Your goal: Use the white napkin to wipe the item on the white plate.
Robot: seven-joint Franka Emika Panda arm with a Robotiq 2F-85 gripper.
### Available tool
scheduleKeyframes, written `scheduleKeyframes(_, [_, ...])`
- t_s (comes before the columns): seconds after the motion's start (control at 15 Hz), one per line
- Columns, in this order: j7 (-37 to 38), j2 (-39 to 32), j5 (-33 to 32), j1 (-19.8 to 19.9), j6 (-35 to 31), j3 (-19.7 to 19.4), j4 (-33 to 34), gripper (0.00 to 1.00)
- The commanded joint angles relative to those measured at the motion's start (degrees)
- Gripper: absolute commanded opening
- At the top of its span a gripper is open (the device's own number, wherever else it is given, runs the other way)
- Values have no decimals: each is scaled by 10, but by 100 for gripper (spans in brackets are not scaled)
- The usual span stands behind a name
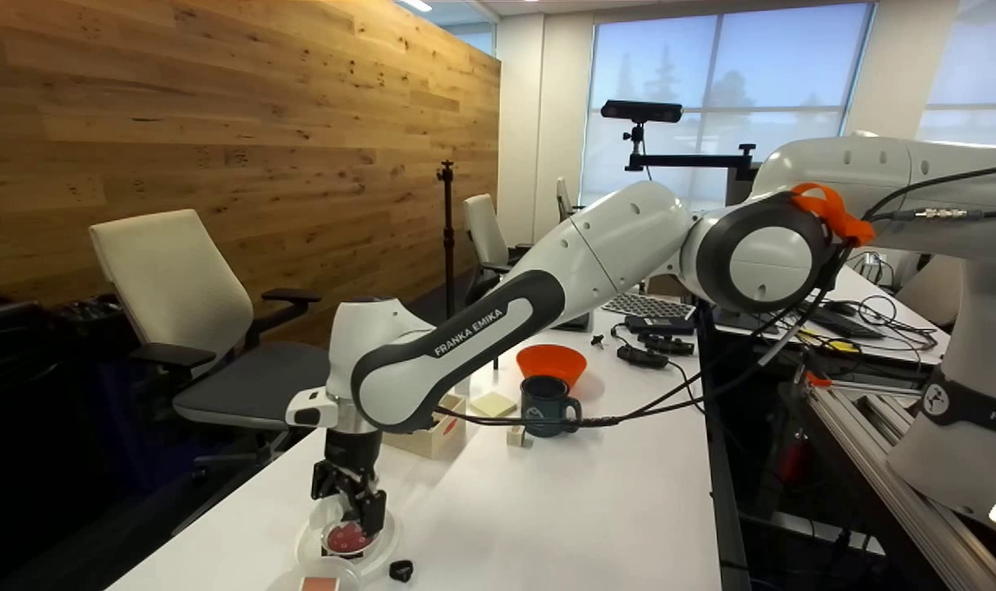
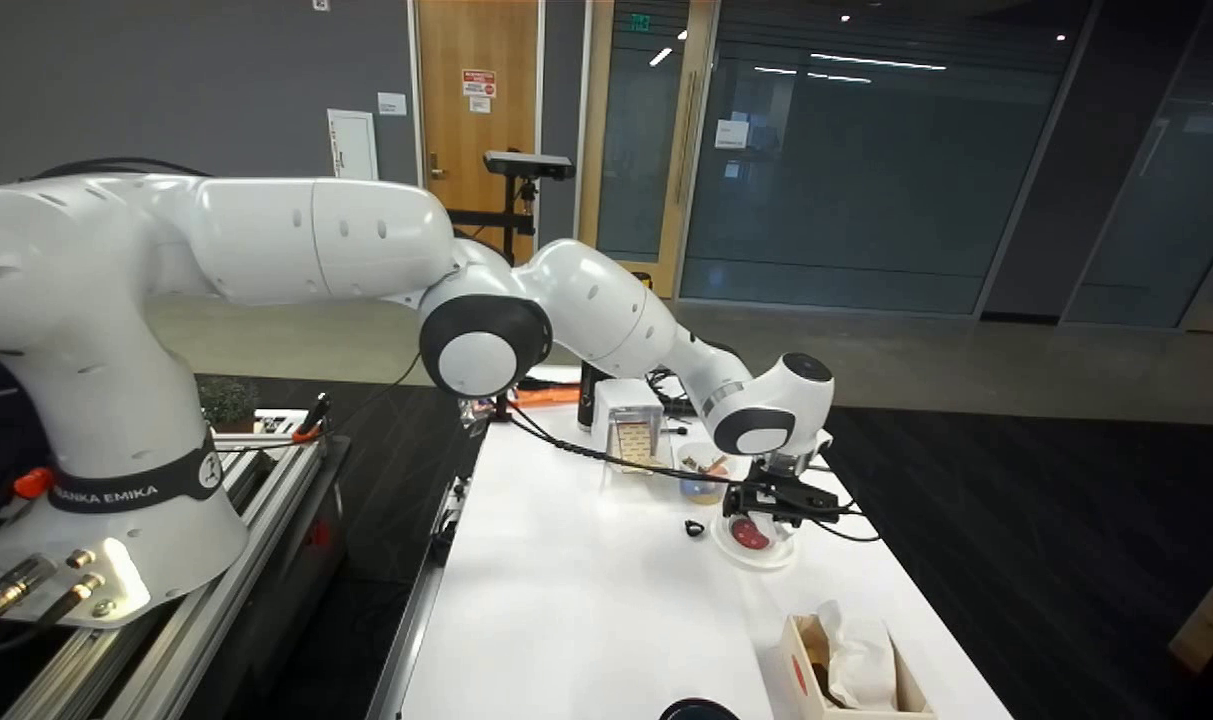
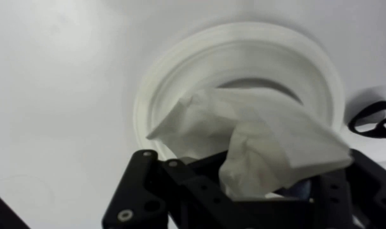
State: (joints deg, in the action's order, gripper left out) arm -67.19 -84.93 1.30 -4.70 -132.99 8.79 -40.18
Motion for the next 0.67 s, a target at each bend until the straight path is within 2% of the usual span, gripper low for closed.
scheduleKeyframes(0.0, [51, -13, -20, -8, -7, -32, 52, 0])
scheduleKeyframes(0.27, [175, -15, -39, -15, 0, -88, 77, 0])
scheduleKeyframes(0.47, [282, -13, -51, -20, 9, -110, 84, 0])
scheduleKeyframes(0.6, [351, -9, -51, -19, 21, -112, 88, 0])
